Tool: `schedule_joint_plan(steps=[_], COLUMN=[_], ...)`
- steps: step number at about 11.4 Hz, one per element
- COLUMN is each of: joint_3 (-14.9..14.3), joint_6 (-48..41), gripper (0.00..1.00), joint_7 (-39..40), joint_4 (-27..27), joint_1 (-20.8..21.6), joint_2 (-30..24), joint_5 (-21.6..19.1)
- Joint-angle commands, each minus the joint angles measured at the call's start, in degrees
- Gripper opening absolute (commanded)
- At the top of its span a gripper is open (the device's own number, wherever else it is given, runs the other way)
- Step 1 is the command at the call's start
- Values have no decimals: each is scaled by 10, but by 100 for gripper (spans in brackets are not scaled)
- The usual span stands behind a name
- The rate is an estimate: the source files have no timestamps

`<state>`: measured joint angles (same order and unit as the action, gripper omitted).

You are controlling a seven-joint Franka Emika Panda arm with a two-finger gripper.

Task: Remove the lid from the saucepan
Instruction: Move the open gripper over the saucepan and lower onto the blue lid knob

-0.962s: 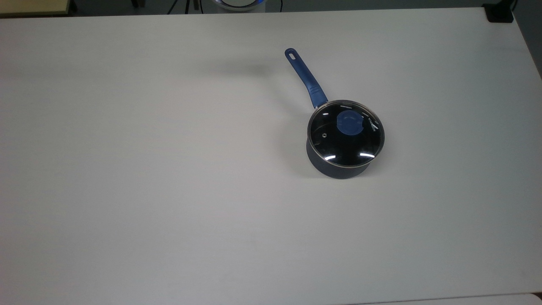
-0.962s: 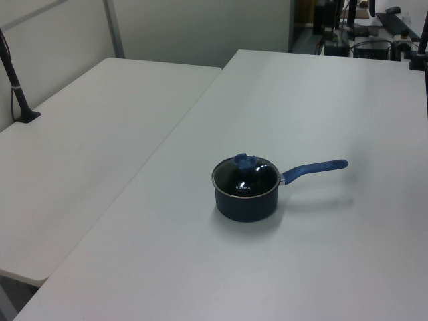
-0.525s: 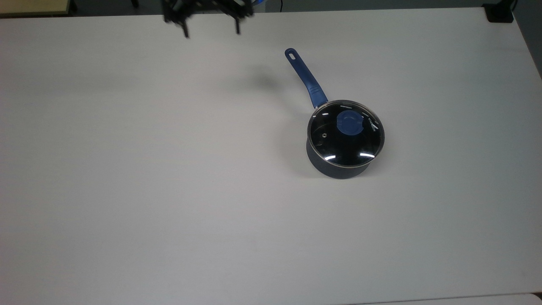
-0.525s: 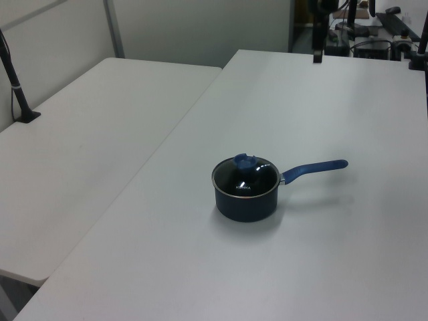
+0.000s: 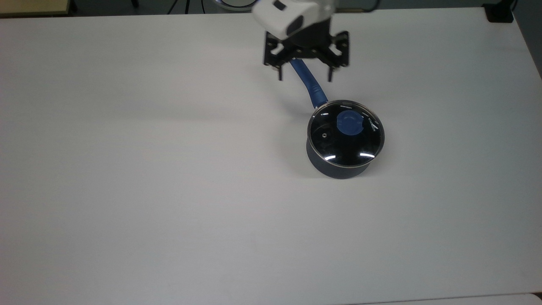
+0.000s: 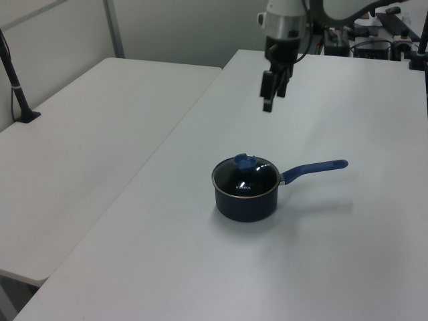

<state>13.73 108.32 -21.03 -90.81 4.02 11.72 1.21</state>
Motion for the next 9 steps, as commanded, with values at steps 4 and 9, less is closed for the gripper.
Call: schedule_joint_plan(steps=[4,9], joint_3=[-6,-5], joint_6=[94,108], gripper=[100,100], joint_7=[-86,-138], joint_4=[77,72], joint_1=[79,101], joint_2=[117,146], joint_5=[34,93])
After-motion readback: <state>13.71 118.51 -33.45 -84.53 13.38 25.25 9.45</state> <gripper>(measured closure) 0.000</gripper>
